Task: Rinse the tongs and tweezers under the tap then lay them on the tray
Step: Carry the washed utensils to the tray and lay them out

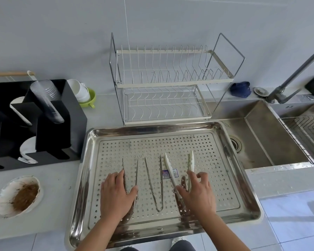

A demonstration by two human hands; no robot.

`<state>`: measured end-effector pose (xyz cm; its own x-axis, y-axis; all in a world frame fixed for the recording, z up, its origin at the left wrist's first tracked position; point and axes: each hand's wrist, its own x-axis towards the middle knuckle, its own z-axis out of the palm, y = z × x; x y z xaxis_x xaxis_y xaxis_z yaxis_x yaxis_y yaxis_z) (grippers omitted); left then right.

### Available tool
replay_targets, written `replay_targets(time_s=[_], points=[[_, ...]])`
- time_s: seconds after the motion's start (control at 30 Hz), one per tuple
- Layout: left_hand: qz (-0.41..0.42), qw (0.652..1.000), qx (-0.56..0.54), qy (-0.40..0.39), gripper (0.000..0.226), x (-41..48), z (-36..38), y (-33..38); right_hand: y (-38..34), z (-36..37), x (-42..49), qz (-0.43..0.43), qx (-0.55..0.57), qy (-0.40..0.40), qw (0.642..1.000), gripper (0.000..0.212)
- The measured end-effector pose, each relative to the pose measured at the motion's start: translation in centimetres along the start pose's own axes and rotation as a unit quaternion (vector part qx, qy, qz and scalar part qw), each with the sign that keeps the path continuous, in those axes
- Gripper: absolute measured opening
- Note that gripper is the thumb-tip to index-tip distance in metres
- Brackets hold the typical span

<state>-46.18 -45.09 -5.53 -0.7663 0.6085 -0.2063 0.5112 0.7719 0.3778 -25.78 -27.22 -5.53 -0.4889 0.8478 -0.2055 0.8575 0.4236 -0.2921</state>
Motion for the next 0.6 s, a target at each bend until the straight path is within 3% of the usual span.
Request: replay_targets(time_s=[0.6], points=[[-0.009, 1.000, 0.000, -0.009, 0.079, 0.00, -0.27, 0.21, 0.06, 0.16, 0.43, 0.015, 0.033, -0.028, 0.999, 0.070]])
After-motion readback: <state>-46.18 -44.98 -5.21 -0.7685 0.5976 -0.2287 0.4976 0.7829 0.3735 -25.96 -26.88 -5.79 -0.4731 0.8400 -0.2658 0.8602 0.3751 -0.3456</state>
